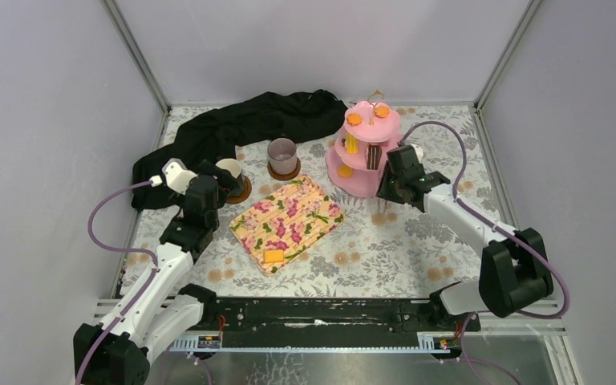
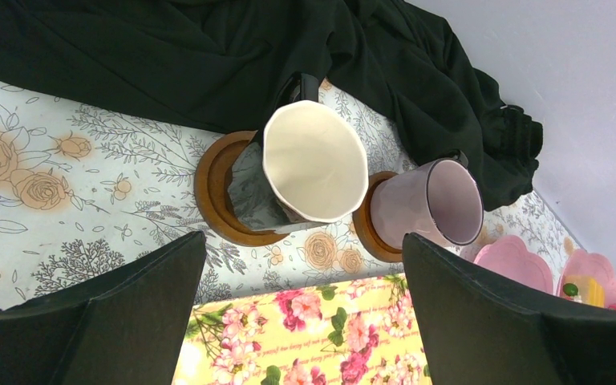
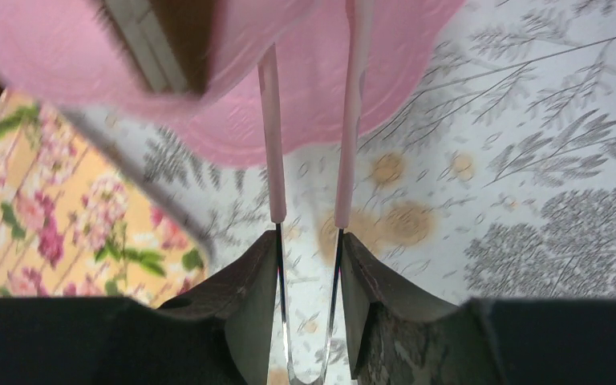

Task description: Serve the afternoon tea

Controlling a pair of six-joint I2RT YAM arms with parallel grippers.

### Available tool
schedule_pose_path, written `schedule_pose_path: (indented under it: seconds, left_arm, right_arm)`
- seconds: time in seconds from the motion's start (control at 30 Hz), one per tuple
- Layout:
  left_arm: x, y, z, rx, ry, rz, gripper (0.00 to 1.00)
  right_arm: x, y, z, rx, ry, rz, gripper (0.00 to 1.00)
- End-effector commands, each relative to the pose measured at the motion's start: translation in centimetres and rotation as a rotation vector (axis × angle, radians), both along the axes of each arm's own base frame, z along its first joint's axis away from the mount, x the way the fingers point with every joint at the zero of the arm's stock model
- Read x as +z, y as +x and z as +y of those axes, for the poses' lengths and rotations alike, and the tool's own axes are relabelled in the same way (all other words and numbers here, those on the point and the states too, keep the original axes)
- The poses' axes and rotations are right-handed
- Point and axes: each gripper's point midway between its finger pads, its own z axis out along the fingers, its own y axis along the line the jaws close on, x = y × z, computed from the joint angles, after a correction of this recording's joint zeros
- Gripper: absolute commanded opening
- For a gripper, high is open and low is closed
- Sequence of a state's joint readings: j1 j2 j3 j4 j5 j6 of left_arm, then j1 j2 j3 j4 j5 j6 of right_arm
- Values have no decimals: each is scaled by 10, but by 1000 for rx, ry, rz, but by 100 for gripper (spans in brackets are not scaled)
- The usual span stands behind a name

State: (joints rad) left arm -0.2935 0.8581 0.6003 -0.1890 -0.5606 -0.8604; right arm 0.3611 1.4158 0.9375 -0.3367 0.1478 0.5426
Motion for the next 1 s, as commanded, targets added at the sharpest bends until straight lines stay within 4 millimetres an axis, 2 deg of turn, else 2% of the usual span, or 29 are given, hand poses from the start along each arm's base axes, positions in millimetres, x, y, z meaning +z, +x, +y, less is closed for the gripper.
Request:
schedule_pose_path:
  seconds: [0.0, 0.17, 0.37, 0.67, 0.97]
  left_arm:
    - [10, 3, -6, -39, -19, -27, 100]
    - [11, 3, -35, -195, -63, 11, 94]
    - [-15, -12, -63, -347, -117, 169, 94]
    - [-52, -58, -95, -477, -283, 275, 89]
    - [-71, -85, -141, -571, -172, 331, 78]
  right_arm:
    - [19, -24, 23, 83, -41, -39, 38]
    - [22, -56, 56, 193, -71, -42, 37]
    - [19, -87, 90, 310, -114, -32, 37]
    - [10, -113, 113, 411, -124, -13, 36]
    - [16, -128, 131, 486, -116, -34, 34]
